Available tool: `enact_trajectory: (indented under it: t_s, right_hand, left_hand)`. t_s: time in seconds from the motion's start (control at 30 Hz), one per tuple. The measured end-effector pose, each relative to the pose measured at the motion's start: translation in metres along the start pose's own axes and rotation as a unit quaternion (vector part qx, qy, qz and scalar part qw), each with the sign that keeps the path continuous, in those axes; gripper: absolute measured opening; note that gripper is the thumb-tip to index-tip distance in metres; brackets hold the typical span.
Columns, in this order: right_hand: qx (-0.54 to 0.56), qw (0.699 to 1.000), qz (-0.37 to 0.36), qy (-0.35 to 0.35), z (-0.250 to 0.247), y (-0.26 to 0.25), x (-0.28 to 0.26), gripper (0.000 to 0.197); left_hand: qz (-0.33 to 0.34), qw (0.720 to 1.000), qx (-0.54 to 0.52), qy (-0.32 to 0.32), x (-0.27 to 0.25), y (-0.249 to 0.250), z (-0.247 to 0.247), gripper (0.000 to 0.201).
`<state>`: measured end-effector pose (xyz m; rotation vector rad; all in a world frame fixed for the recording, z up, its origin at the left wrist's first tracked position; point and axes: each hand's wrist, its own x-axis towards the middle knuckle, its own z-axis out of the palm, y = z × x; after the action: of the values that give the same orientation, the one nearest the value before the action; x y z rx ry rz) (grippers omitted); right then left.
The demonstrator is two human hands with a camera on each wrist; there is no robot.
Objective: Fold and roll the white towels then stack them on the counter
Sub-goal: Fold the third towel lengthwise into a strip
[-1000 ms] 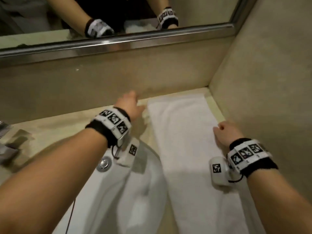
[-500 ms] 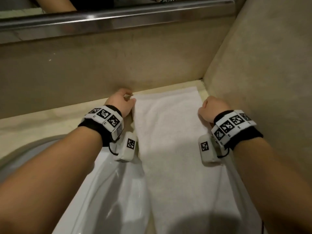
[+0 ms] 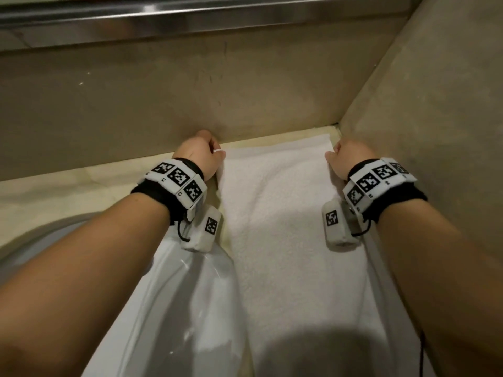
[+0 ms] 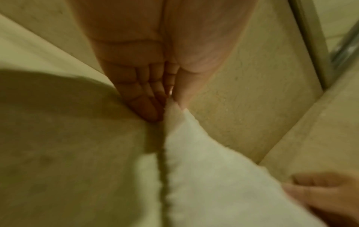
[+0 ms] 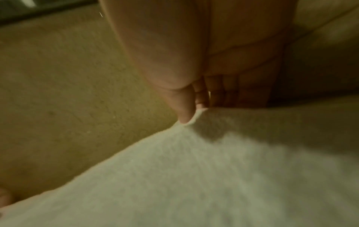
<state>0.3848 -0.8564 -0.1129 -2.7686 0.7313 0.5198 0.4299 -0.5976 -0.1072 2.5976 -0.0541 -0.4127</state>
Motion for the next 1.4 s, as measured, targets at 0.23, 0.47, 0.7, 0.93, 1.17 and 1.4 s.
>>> enact_trajectory:
  t_s: [0.23, 0.47, 0.7, 0.93, 1.17, 1.4]
  right_hand:
    - [-0.013, 1.000, 0.021, -0.015, 0.009, 0.010, -0.014, 0.037]
    - [0.070, 0.996, 0.048, -0.014, 0.007, 0.012, -0.020, 0.038]
    - [0.012, 0.999, 0.027, -0.015, 0.013, 0.028, -0.049, 0.037]
    - [0.124, 0.991, 0.050, -0.007, 0.014, 0.047, -0.086, 0.033]
    - [0.264, 0.962, 0.023, -0.067, 0.030, 0.079, -0.126, 0.019]
    - [-0.010, 0.998, 0.064, 0.005, 0.041, 0.066, -0.124, 0.030]
  left_hand:
    - [-0.013, 0.997, -0.002, -0.075, -0.017, 0.000, 0.006, 0.037]
    - [-0.063, 0.988, -0.115, -0.080, -0.024, 0.002, 0.003, 0.027]
    - [-0.027, 0.990, -0.075, -0.118, -0.042, 0.002, 0.012, 0.037]
    - [-0.097, 0.953, -0.230, -0.170, -0.062, 0.000, 0.016, 0.031]
    - [-0.101, 0.939, -0.251, -0.212, -0.084, -0.002, 0.026, 0.011]
    - [-0.141, 0.926, -0.296, -0.186, -0.093, 0.002, 0.031, 0.030]
